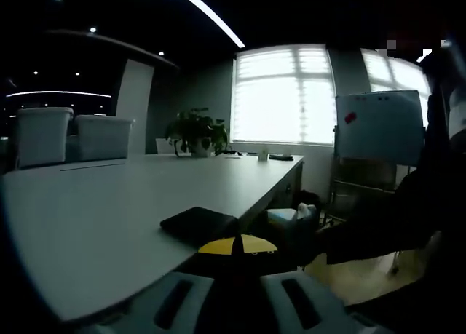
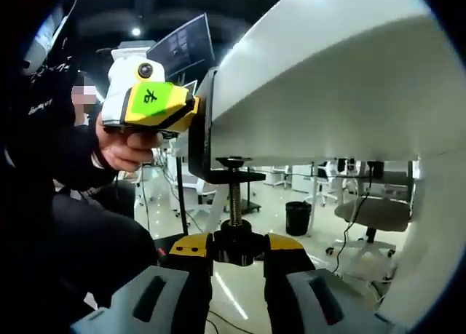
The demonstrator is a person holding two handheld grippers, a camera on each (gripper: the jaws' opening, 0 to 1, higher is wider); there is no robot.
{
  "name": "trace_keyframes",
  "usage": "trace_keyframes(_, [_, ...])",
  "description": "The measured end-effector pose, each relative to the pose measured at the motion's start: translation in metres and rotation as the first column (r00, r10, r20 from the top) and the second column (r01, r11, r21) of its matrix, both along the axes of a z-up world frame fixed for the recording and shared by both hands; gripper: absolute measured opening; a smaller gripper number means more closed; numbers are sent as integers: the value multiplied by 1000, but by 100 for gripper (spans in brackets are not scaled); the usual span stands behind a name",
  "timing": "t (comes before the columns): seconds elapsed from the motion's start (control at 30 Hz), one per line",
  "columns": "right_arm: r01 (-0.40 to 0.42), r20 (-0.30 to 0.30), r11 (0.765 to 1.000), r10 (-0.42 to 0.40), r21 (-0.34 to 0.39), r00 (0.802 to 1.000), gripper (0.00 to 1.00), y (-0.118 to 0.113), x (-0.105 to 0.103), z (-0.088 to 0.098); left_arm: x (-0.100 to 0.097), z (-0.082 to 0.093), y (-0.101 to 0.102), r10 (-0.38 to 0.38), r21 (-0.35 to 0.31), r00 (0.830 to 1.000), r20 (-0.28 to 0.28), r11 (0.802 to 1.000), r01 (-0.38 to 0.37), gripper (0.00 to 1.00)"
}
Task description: Clamp the fixed fixture on the desktop, loosen the retaining clip, secure it to the edge of the desk, and tighten the retaining clip.
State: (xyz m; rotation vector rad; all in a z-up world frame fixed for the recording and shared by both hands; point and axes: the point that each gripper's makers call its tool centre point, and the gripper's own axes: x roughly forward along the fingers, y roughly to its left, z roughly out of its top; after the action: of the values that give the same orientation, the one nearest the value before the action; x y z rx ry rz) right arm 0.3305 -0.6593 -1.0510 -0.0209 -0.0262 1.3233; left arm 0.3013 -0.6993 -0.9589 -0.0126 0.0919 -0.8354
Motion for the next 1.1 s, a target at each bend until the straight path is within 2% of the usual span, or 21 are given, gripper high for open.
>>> trace_keyframes(0.3, [8,0,1000,-8,-3,1000,25,0,3,-3,-1,0,0,4,5,1000,-2,1000,-4,1])
trace_keyframes(0.43, [47,-32,999,-48,-16,998,26,-1,5,-4,-1,0,0,5,-8,1000,-8,1000,-5,1])
trace_keyframes(0.5, [104,-51,994,-105,-19,993,29,-5,9,-6,-1,0,0,5,-16,1000,-13,1000,-5,1])
trace_keyframes(0.57, [161,-58,987,-159,31,986,35,-9,7,2,-1,0,0,7,-22,1000,-15,1000,-7,1])
trace_keyframes(0.6, [188,-35,982,-187,25,982,36,-11,3,3,-1,0,0,8,-26,1000,-15,1000,-9,1])
trace_keyframes(0.63, [233,-15,972,-233,22,972,37,-15,3,3,-1,0,1,10,-30,1000,-15,1000,-10,1])
trace_keyframes(0.7, [300,-27,953,-300,27,954,37,-20,-2,5,-1,0,1,10,-34,1000,-14,999,-10,1])
trace_keyframes(0.77, [336,-8,942,-336,29,942,37,-21,-7,7,0,1,1,9,-39,1000,-13,999,-10,1])
trace_keyframes(0.83, [406,6,913,-407,39,914,38,-20,-15,13,0,1,1,12,-44,1000,-10,999,-12,1])
trace_keyframes(0.87, [443,37,896,-444,30,895,40,-22,-10,12,0,1,1,14,-48,1000,-10,999,-14,1])
trace_keyframes(0.9, [482,63,876,-482,24,874,43,-22,-10,12,0,1,1,17,-56,1000,-13,998,-18,1])
trace_keyframes(0.93, [526,54,850,-526,23,849,47,-22,-9,12,0,1,1,18,-59,1000,-15,998,-19,1])
trace_keyframes(1.03, [652,94,758,-649,5,755,52,-24,-6,13,0,0,2,20,-68,1000,-19,997,-21,1])
trace_keyframes(1.07, [696,88,718,-695,23,714,53,-26,-5,16,0,-1,1,23,-65,1000,-20,998,-24,1])
trace_keyframes(1.1, [745,74,666,-745,38,663,54,-28,-6,20,0,-1,1,23,-60,1000,-16,998,-24,1])
